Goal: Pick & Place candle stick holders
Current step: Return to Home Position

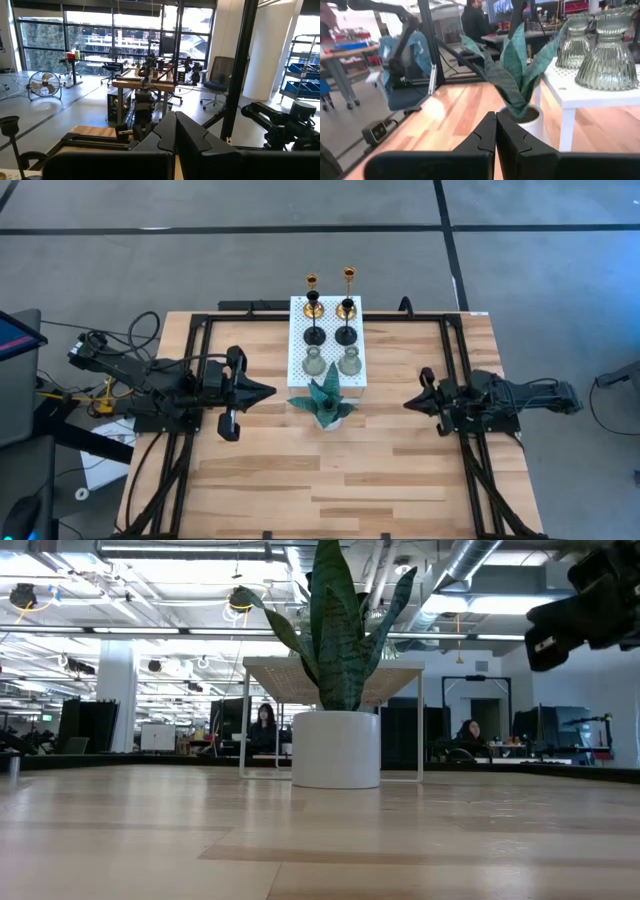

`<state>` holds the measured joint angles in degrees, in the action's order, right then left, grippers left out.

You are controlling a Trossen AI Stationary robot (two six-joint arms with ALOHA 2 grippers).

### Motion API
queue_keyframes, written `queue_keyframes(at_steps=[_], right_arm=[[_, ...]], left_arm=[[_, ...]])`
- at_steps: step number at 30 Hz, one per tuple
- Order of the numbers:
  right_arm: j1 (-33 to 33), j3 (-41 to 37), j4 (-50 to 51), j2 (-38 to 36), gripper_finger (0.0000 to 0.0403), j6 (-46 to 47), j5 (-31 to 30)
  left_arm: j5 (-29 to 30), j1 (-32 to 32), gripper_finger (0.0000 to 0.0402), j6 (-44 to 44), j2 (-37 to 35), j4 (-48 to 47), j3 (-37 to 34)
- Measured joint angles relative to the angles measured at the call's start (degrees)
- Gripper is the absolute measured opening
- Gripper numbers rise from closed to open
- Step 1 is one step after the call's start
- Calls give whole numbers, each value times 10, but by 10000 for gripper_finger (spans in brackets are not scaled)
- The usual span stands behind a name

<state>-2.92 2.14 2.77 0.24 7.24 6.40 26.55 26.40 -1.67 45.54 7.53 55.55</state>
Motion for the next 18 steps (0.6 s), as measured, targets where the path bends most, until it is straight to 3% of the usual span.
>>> queue_keyframes(at_steps=[6, 18], right_arm=[[0, 0, 0, 5, 0, 74, -3], [0, 0, 0, 4, 0, 78, -4]], left_arm=[[-1, 0, 6, 3, 0, 0, 0], [-5, 0, 6, -11, -2, 1, 0]])
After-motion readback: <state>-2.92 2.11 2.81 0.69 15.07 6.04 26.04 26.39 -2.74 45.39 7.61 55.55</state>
